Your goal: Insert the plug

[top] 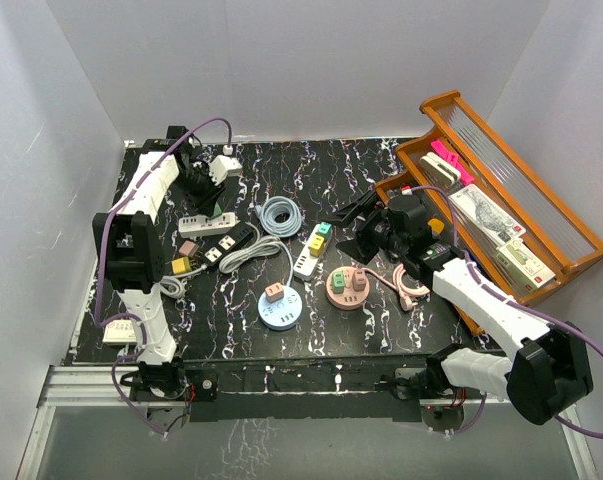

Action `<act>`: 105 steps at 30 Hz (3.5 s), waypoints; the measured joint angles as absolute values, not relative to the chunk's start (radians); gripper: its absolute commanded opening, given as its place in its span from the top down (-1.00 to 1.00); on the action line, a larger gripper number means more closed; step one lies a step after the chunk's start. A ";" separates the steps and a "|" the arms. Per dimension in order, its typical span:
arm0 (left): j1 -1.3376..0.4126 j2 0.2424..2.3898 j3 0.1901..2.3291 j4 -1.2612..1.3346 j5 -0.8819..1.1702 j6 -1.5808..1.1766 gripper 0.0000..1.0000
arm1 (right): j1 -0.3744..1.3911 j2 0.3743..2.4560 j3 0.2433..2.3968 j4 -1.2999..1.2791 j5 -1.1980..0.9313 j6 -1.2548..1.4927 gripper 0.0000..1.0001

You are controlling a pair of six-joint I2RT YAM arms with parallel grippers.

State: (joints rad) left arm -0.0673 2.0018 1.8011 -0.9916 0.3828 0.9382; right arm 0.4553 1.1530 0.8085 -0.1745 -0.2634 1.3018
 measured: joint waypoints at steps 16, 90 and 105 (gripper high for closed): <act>-0.136 2.091 1.924 -1.084 0.346 1.092 1.00 | 0.504 1.173 0.824 -0.195 -0.212 1.337 -0.67; -0.127 2.196 1.910 -1.050 0.322 1.078 0.65 | 0.523 1.252 0.824 -0.199 -0.232 1.364 -0.65; -0.125 2.189 1.889 -0.892 0.291 0.974 -0.97 | 0.523 1.252 0.831 -0.199 -0.231 1.361 -0.65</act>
